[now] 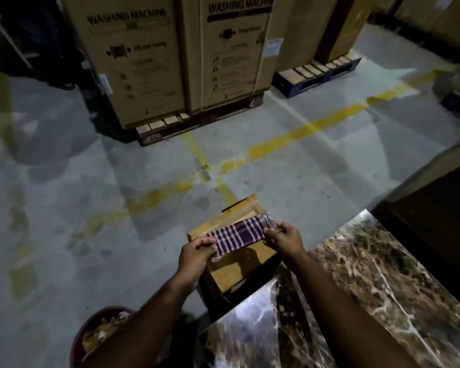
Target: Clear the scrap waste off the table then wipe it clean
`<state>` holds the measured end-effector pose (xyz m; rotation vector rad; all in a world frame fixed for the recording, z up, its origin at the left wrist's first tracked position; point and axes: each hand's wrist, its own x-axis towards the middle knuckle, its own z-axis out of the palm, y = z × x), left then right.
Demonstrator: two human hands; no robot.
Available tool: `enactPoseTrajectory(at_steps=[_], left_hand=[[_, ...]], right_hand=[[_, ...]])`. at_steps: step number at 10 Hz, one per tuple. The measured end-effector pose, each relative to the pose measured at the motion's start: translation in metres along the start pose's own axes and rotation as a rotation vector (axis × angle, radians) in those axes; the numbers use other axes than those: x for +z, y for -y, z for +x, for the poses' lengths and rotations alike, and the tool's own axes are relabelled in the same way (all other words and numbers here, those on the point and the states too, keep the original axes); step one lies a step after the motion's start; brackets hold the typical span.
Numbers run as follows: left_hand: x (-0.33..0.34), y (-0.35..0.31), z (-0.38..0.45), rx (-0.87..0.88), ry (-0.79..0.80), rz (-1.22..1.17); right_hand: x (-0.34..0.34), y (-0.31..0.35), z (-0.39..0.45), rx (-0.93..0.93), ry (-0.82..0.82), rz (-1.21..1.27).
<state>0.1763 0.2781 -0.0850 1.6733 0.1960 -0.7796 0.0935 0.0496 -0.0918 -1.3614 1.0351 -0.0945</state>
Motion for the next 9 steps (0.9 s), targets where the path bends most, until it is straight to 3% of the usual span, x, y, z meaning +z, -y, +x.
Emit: enactPoseTrajectory(at_steps=[2, 4, 6, 7, 9], left_hand=[[0.033, 0.019, 0.094, -0.049, 0.068, 0.074], [0.049, 0.067, 0.156, -0.206, 0.135, 0.143], [0.060, 0.079, 0.168, -0.324, 0.192, 0.193], [0.061, 0.075, 0.173, -0.338, 0.221, 0.212], [0.046, 0.061, 0.173, -0.200, 0.287, 0.343]], right_hand=[[0.007, -0.031, 0.111, 0.096, -0.090, -0.129], [0.017, -0.061, 0.163, 0.096, -0.159, -0.504], [0.034, -0.062, 0.177, -0.081, -0.039, -0.921], [0.038, -0.062, 0.178, -0.068, 0.028, -1.015], [0.045, -0.044, 0.146, -0.086, 0.014, -0.965]])
